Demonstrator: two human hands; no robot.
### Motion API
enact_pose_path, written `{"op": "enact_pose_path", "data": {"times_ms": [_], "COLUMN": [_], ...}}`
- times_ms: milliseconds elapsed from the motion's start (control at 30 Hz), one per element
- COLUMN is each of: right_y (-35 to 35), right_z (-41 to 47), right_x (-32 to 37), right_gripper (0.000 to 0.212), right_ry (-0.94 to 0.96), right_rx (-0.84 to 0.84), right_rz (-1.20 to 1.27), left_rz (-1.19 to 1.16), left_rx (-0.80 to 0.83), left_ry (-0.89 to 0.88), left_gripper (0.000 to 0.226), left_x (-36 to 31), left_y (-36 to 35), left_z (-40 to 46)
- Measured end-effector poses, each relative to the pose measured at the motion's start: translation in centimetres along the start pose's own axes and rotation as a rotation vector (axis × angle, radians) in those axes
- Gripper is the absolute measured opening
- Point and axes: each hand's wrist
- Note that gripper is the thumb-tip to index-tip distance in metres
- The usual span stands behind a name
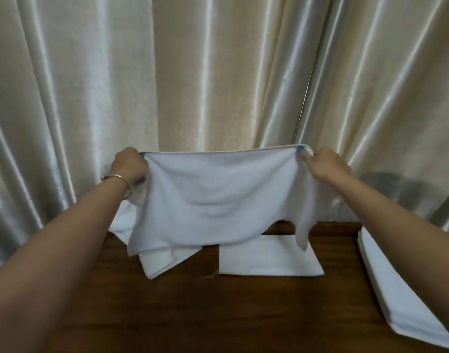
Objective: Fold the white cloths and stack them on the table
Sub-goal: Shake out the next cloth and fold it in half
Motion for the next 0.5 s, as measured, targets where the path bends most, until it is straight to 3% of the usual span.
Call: {"op": "enact_pose_path", "data": {"times_ms": [67,133,267,367,433,500], "right_y": [-0.8,-0.7,0.0,-0.7,-1.5,-2.3], "right_z": [-0.8,-1.1,-1.0,-1.6,-2.7,-4.1], "right_x": [1.4,2.1,0.7,-0.1,0.2,1.2], "right_gripper": [0.031,0.015,0.012,0.031,0.025,0.014], "right_ry": [-0.100,-0.160,-0.266,-0.207,-0.189,-0.203], "right_rx": [0.159,0.252,0.448,0.470,0.428,0.416], "right_rz": [0.461,0.707,0.765,0.826,0.952,1.115], "left_rz": [-0.088,-0.307,-0.775,-0.863,-0.989,-1.105], "left_rx": [0.116,0.277,0.625,0.881,0.994,1.000], "left_ry": [0.036,0.120,0.370,0.303,0.225,0.186], "left_gripper": [0.030,0.034,0.020,0.021,0.029,0.033], "left_x": [-1.5,-2.6,-3.1,-3.6,-4.0,-4.8], "left_y": [-0.6,-1.1,-1.0,-1.2,-2.1,-3.6], "left_z": [-0.4,-0.9,-2.3,-3.6,-4.5,-5.4]}}
Point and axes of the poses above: each hand's wrist, its own z-axis towards the middle knuckle, its own y-axis out of the back of the hand, x = y × z, and after that the axes turned 1 degree about x, right-handed
